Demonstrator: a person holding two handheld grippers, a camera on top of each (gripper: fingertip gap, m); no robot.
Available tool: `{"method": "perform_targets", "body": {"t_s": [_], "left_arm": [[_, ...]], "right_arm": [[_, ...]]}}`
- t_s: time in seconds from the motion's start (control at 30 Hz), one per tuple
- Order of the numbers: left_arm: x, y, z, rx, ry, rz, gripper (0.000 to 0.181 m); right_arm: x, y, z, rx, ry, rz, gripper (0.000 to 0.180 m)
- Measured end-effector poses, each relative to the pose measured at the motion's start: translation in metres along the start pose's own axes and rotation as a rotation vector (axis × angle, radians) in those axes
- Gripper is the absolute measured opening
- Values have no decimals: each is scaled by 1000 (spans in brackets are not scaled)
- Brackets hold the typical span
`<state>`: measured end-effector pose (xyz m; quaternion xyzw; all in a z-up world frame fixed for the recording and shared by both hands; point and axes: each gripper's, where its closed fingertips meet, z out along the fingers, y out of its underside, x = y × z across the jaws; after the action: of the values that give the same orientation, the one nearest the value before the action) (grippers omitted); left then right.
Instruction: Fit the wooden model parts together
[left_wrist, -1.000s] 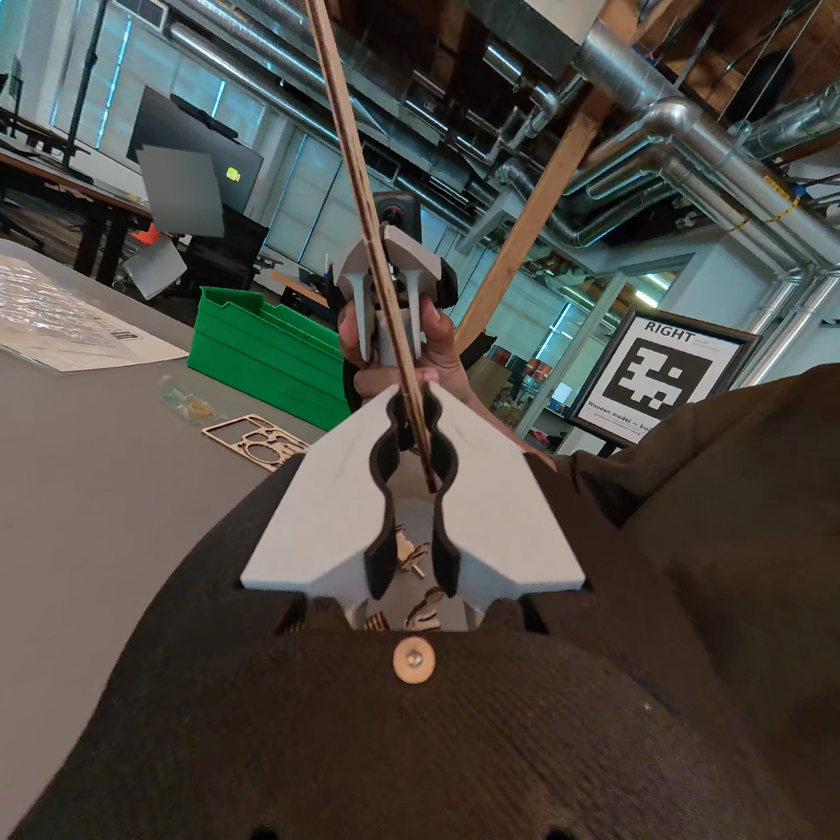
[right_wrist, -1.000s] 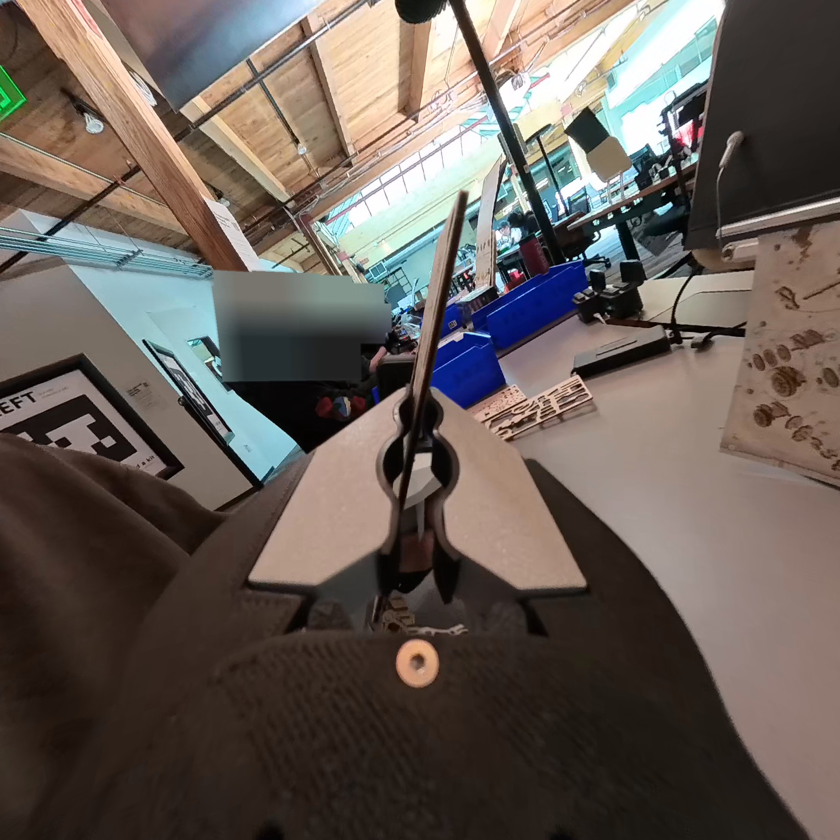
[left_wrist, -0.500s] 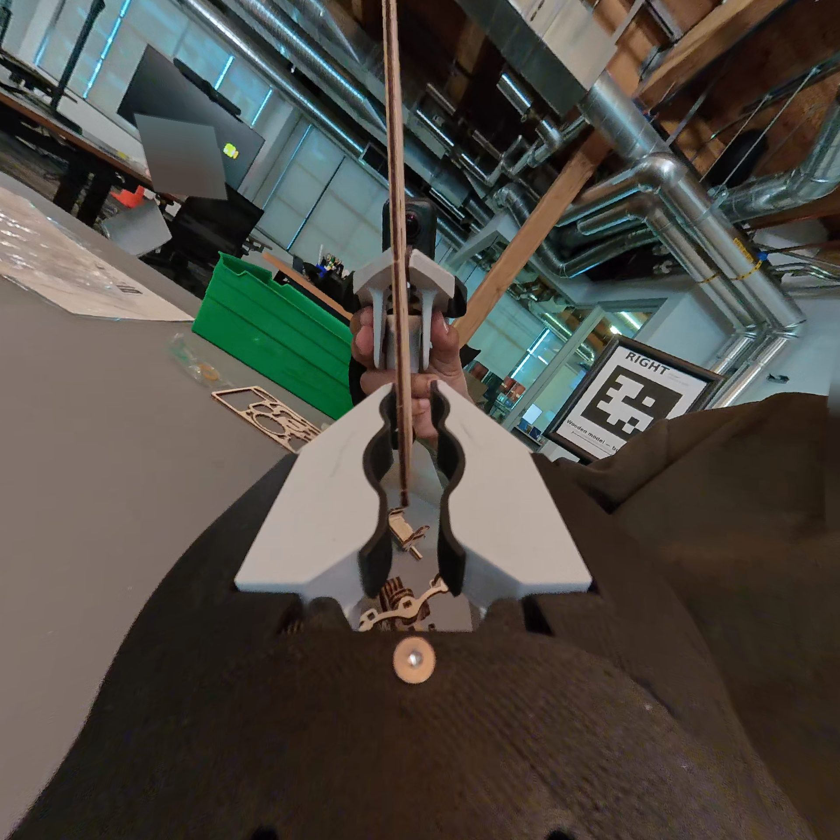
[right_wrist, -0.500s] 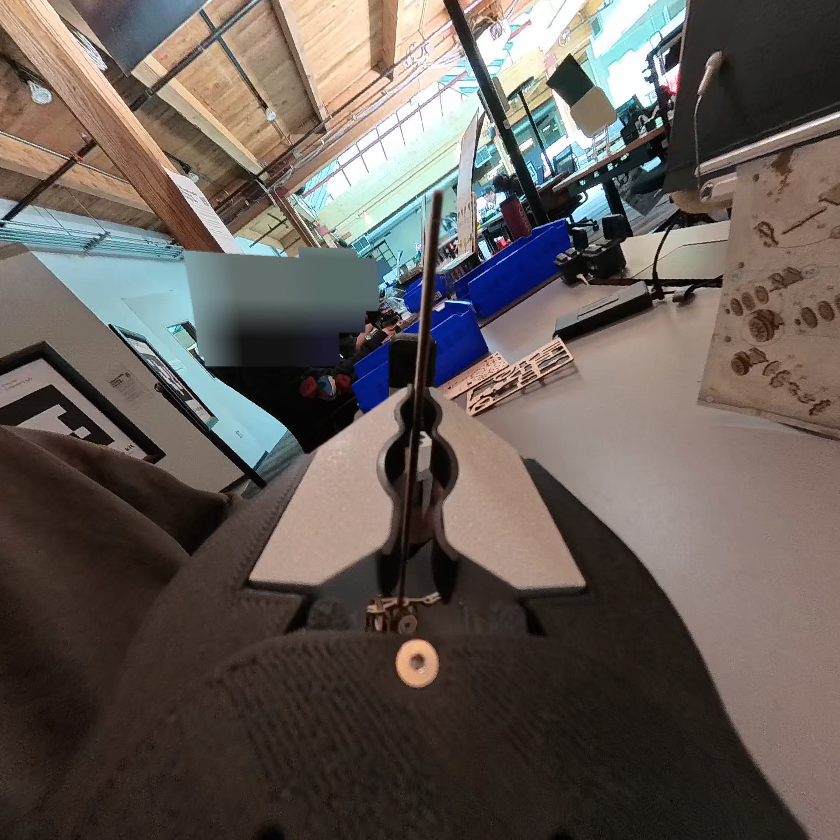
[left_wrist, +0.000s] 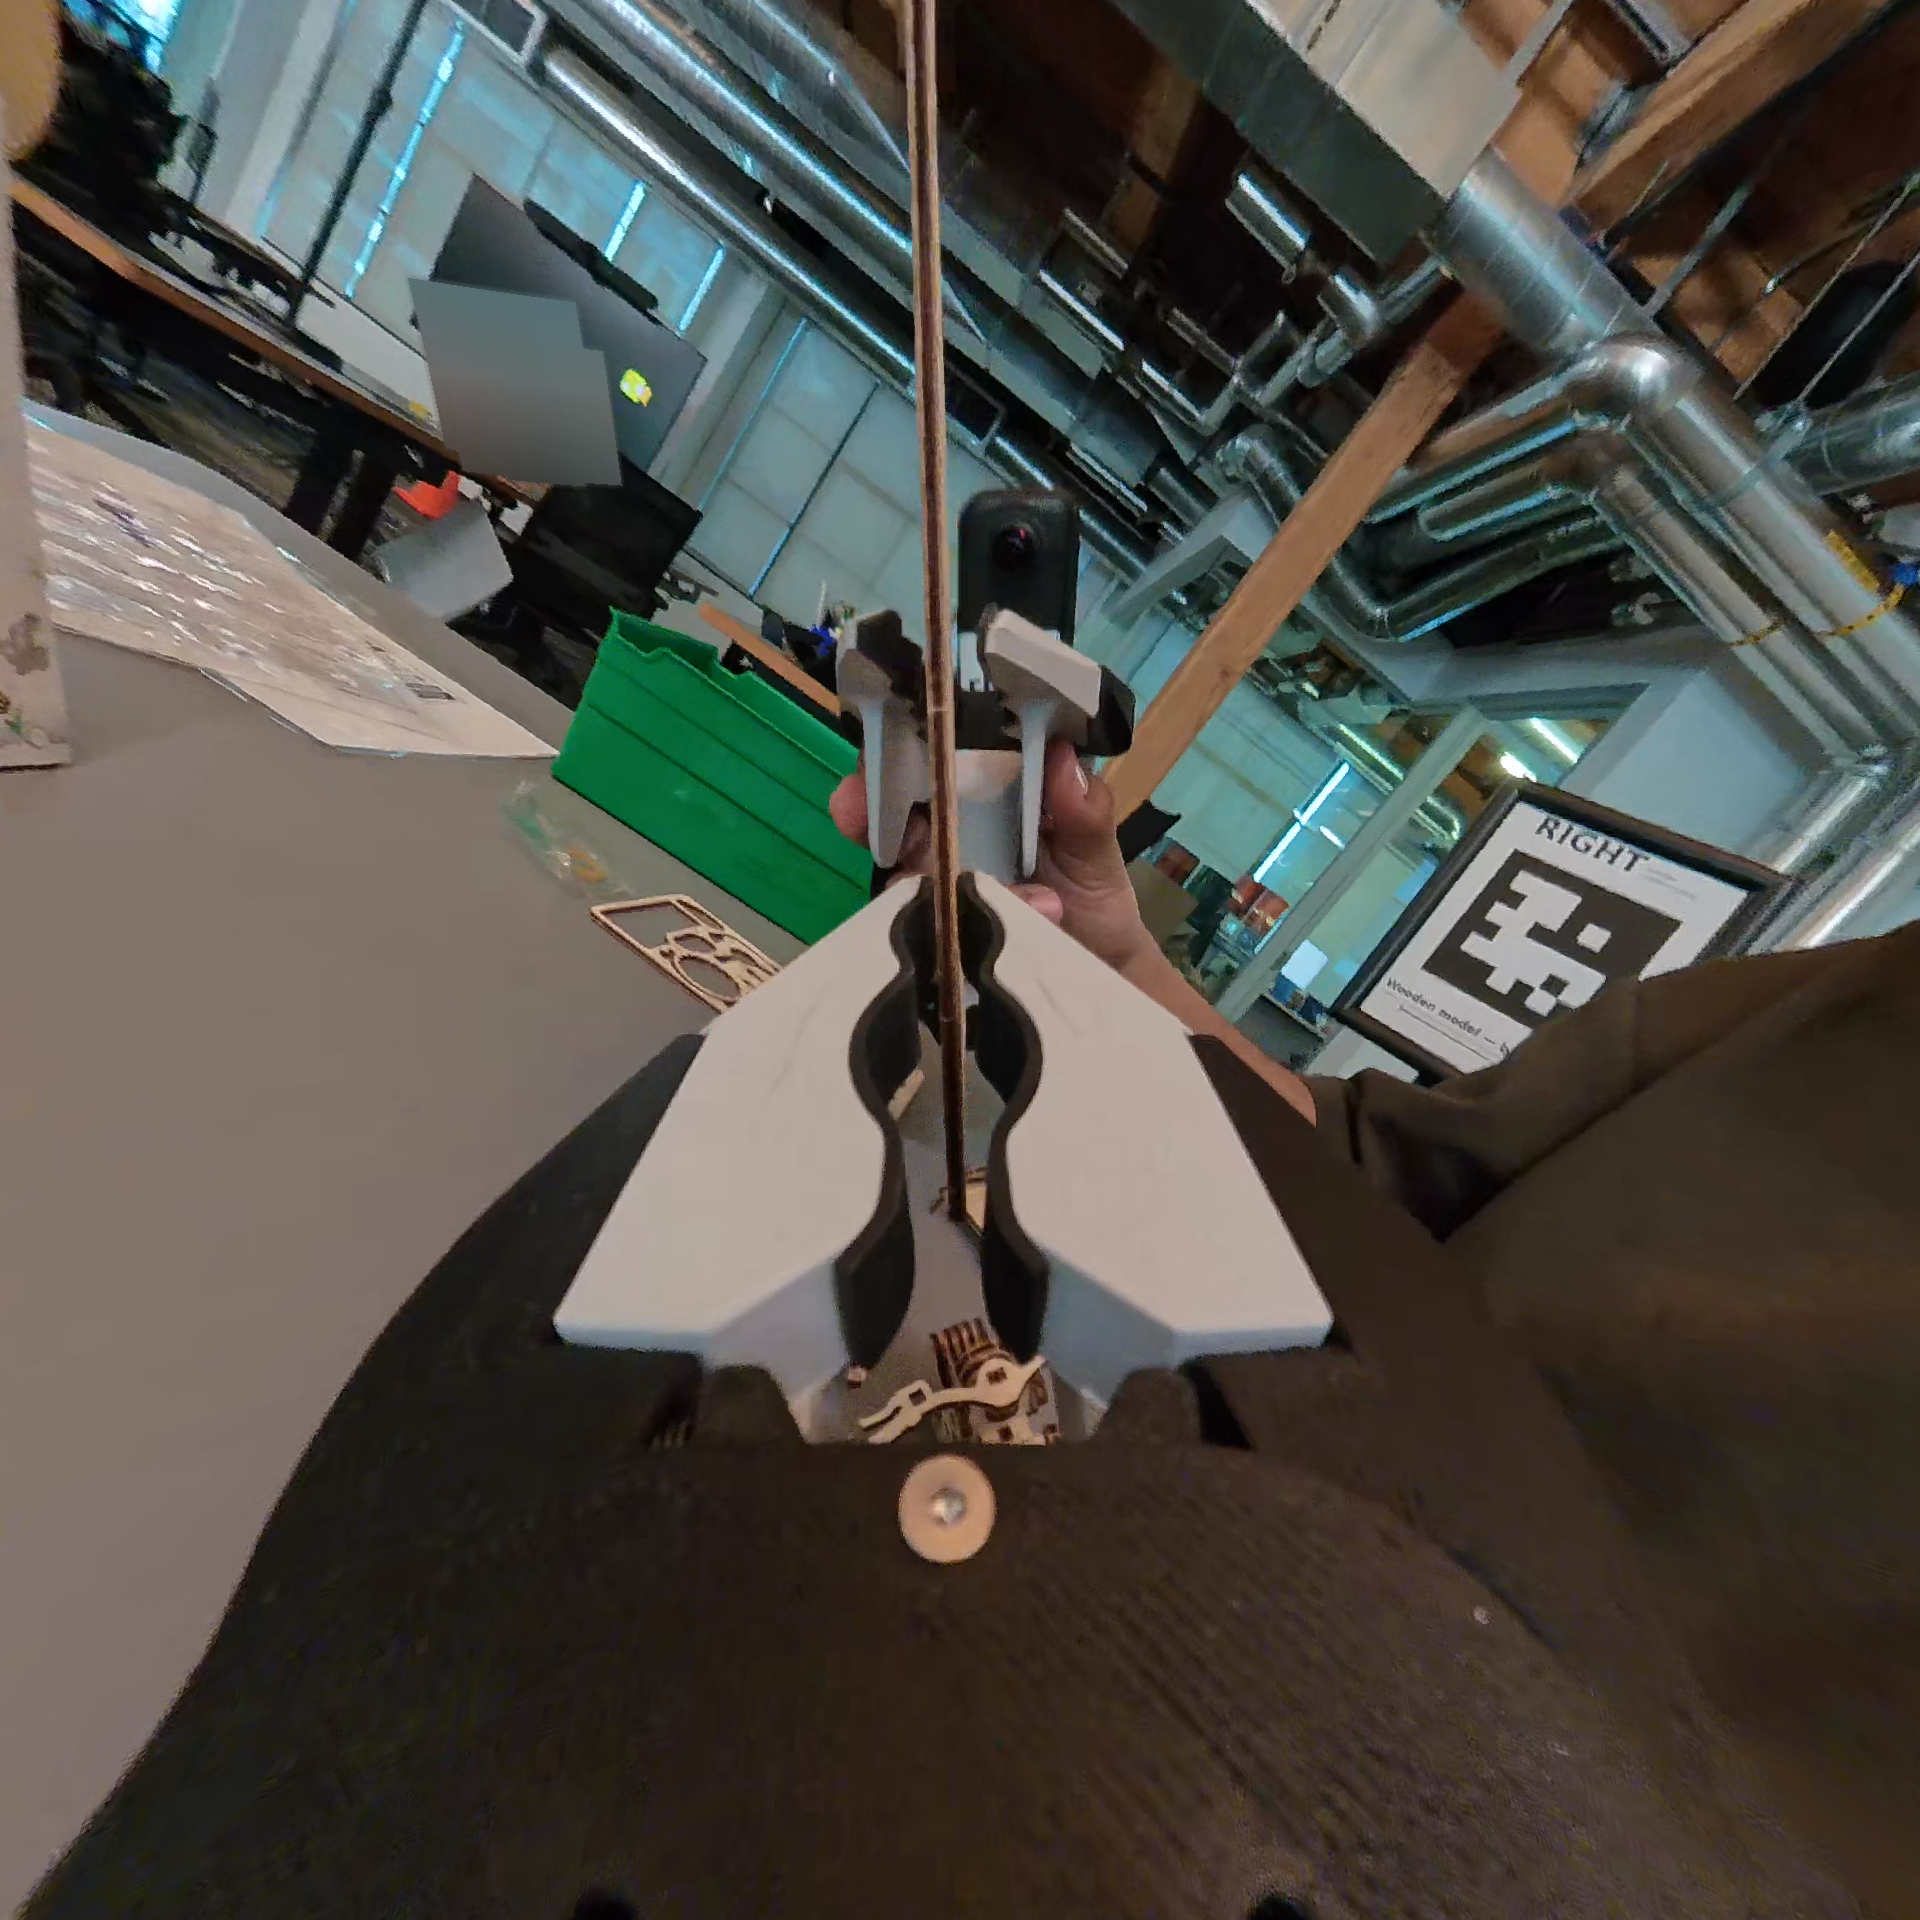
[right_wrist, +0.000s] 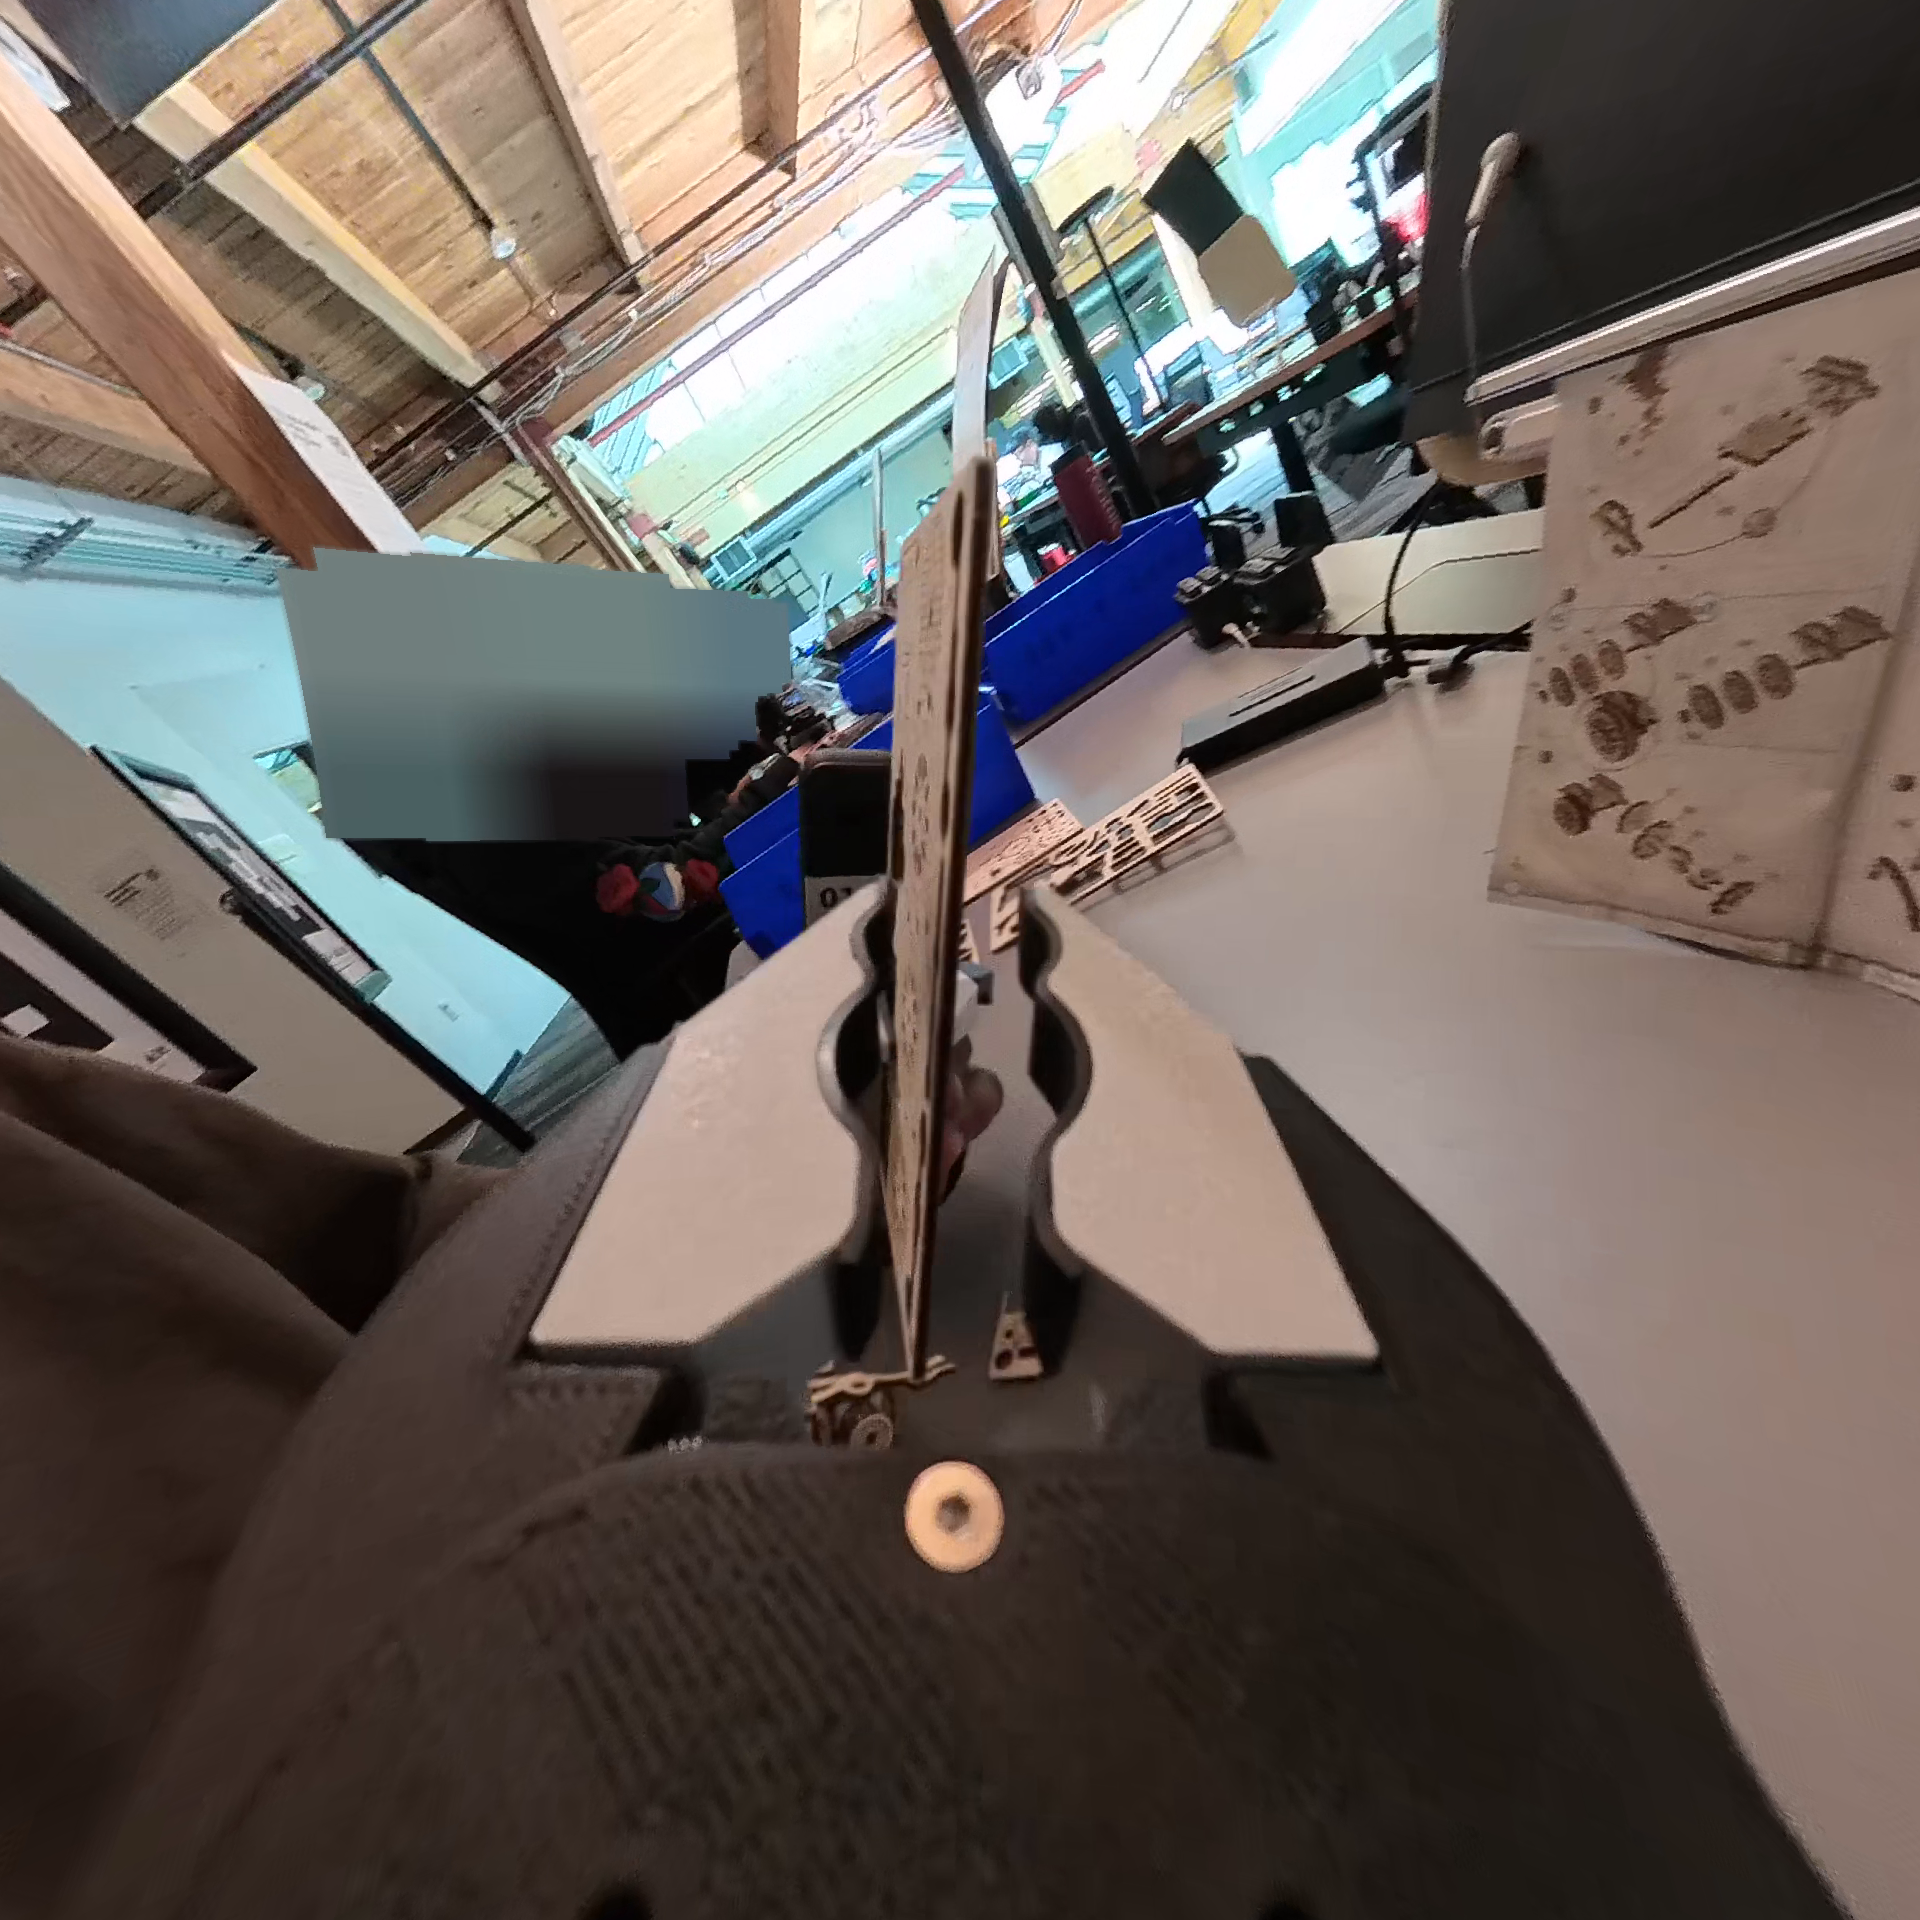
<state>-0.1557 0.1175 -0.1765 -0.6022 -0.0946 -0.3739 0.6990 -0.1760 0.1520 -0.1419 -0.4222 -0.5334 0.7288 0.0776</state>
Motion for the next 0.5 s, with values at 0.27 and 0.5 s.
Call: {"method": "perform_targets", "body": {"t_s": [0.27,0.5], "left_arm": [[-26,-29,-32,163,-107,-21,1],[-49,-54,-68,268,-247,14,1]], "right_arm": [[18,11,3,-27,114,-47,41],[39,49,13,-158,220,-99,43]]}}
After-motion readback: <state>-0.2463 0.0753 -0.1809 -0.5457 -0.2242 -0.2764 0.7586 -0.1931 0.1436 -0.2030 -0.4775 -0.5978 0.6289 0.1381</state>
